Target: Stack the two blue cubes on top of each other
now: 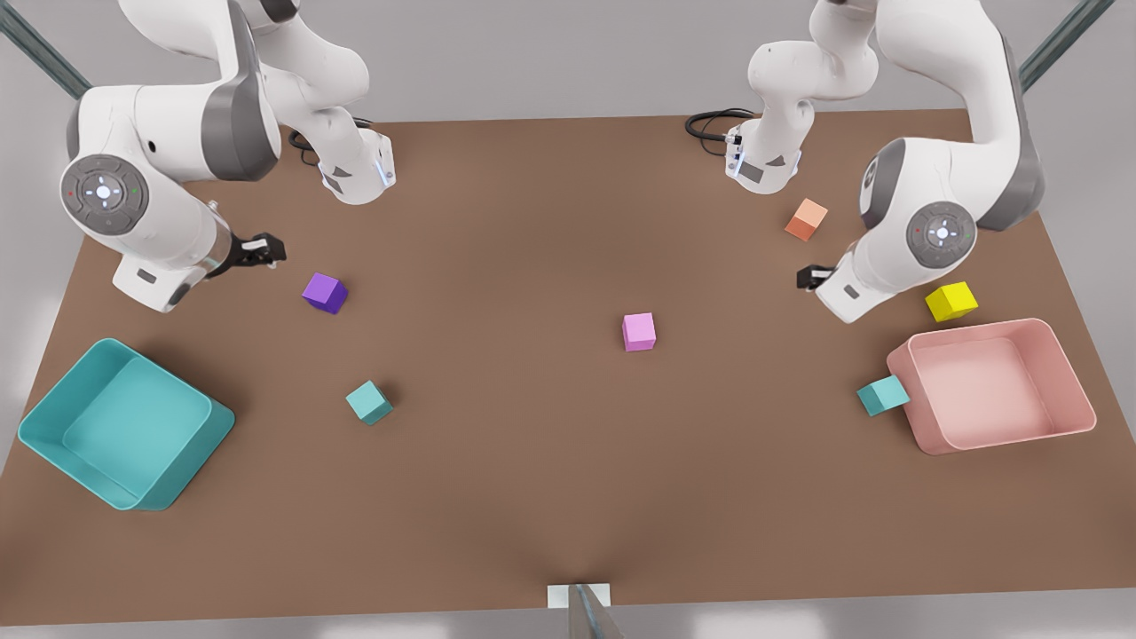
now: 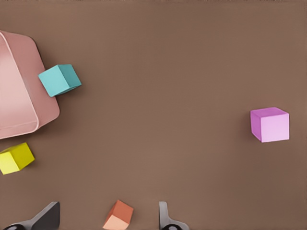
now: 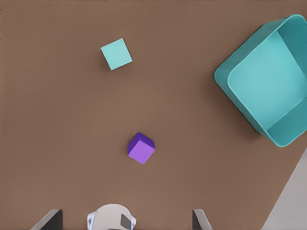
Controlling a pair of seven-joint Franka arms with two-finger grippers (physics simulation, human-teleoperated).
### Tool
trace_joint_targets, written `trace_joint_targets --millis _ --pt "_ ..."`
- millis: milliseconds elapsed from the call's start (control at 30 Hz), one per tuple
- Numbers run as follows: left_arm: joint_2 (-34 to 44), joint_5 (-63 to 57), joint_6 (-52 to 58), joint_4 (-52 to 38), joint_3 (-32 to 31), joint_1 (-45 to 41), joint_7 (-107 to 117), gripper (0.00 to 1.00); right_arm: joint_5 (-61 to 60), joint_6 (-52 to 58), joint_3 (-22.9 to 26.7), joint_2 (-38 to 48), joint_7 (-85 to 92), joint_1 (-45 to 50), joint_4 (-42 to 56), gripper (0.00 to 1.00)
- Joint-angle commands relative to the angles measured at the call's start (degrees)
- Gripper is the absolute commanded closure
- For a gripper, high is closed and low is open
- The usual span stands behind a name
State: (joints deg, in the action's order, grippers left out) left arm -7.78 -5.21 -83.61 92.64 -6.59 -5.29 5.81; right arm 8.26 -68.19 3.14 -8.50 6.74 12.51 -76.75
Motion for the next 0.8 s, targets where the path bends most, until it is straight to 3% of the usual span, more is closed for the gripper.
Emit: trace_joint_targets --millis 0,100,167,200,300,367,600,667,767 --pt "-0.3 0.4 -1.9 -0.3 0.0 -0.2 -6.4 0.00 -0.1 -2.8 0.0 0.1 3.2 0.0 0.0 0.00" --pt "-0.2 0.4 -1.8 -0.4 0.0 -0.2 -6.5 0.00 0.0 -3.0 0.0 -1.3 3.1 -0.1 1.0 0.00" --pt "-0.3 0.4 -1.8 -0.4 0.0 -0.2 -6.4 0.00 -1.6 -3.0 -0.1 -9.0 2.9 -0.1 0.5 0.00" --pt "-0.3 0.4 -1.8 -0.4 0.0 -0.2 -6.4 0.00 -1.9 -5.7 -0.1 -16.2 -2.9 0.1 1.5 0.00" --pt "-0.8 0.4 0.5 -0.4 0.0 -0.4 -6.3 0.00 -8.0 -18.4 -0.5 -22.3 -25.5 0.1 0.5 0.01" --pt "-0.7 0.4 0.6 -0.4 -0.2 -0.5 -6.3 0.00 -12.1 -27.3 -0.2 -22.4 -37.7 -0.7 -3.5 0.01" --pt "-0.8 0.3 0.6 -0.8 -0.2 -0.4 -6.3 0.00 -8.7 -29.8 -0.1 -23.8 -43.5 -0.9 -9.6 0.00" --pt "-0.8 0.3 0.6 -0.8 -0.2 -0.4 -6.3 0.00 -7.9 -42.5 0.0 -24.9 -66.7 -0.3 -13.0 0.00" --pt "-1.6 0.3 0.6 -0.8 -0.2 -0.4 -6.2 0.00 -7.9 -46.1 -0.1 -25.7 -74.5 -0.6 -13.2 0.00"
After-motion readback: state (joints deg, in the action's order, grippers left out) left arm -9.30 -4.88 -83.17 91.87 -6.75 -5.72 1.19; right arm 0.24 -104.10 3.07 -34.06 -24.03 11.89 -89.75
